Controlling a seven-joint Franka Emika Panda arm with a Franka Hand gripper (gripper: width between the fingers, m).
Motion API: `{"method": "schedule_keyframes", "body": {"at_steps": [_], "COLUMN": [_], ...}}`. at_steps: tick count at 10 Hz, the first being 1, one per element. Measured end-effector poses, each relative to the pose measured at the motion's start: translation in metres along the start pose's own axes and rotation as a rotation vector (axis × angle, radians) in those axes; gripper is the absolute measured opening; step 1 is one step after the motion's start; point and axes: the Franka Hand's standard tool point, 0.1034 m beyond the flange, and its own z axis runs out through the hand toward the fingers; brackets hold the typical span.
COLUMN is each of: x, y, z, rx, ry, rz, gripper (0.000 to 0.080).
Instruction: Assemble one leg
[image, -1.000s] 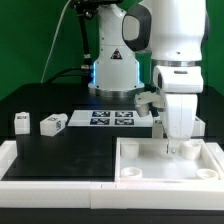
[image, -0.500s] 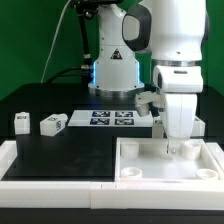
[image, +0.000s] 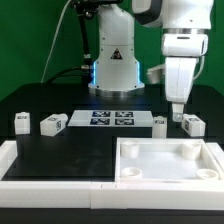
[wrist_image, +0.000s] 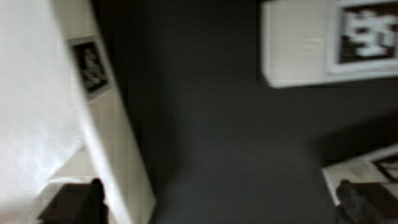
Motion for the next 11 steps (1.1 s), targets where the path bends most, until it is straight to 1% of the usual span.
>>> {"method": "schedule_keyframes", "body": {"at_steps": [1, 4, 5, 6, 7, 8, 9, 10, 11], "x": [-0.001, 0.001, -0.004, -0.003, 0.003, 0.014, 0.022, 0.027, 0.025], "y": [0.0, -0.003, -0.021, -0.031, -0.037, -0.046, -0.051, -0.055, -0.055], "z": [0.001, 0.003, 0.011, 0.011, 0.01, 0.009, 0.008, 0.008, 0.008], "rx": [0.002, 0.01, 0.033, 0.051, 0.062, 0.082, 0.091, 0.094, 0.103], "ry": [-0.001, 0.013, 0.028, 0.021, 0.021, 0.011, 0.01, 0.008, -0.014], "rz": [0.001, 0.293, 0.575, 0.732, 0.866, 1.073, 1.144, 1.14, 1.128], "gripper": [0.0648, 0.0648, 0.0648, 0.0648, 0.0648, 0.0648, 0.0648, 0.0648, 0.0648]}}
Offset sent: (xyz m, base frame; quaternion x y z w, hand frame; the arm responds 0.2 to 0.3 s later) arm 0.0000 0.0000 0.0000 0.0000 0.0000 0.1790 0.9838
